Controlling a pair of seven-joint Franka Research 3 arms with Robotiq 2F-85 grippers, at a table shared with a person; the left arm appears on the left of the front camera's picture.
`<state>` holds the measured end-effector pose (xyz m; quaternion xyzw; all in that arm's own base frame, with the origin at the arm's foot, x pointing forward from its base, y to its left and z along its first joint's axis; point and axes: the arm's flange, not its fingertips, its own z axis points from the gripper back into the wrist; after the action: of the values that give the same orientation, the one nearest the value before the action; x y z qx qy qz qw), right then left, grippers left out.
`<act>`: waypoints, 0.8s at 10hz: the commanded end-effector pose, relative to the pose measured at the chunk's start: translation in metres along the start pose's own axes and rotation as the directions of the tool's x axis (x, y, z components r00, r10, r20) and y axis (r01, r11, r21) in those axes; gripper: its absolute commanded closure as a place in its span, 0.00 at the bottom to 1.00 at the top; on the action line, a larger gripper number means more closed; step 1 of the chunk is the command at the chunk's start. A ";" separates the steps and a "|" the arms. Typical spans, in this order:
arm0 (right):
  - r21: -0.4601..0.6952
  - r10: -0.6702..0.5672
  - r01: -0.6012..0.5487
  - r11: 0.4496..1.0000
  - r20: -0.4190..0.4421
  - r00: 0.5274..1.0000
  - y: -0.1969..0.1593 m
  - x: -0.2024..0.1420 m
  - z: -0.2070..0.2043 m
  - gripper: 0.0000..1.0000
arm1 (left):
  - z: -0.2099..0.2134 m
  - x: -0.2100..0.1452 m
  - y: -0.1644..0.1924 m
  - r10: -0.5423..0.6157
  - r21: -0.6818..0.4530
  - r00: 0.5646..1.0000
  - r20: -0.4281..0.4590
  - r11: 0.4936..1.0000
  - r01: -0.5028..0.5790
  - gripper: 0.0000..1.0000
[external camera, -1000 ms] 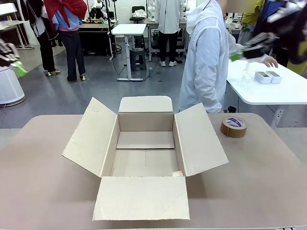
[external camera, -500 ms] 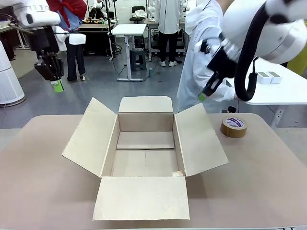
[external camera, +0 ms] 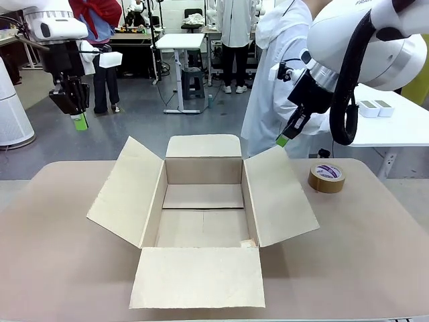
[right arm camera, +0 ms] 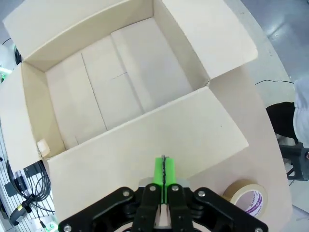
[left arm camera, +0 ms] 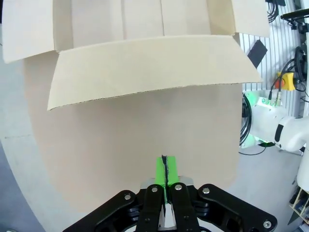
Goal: Wrap the clocks to prevent damage.
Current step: Open the side flaps of the Package Box.
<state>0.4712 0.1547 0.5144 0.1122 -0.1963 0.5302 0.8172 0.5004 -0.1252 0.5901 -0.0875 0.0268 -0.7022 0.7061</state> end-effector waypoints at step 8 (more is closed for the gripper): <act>-0.430 -0.702 0.581 0.691 -0.208 0.681 0.078 0.081 -0.063 0.99 | -0.014 0.148 -0.039 0.561 0.492 0.799 -0.217 0.770 -0.407 0.99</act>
<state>0.4412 0.2401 0.4751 -0.0378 -0.1307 0.2847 0.9489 0.4659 -0.2772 0.6075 0.1613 -0.0623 -0.5484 0.8182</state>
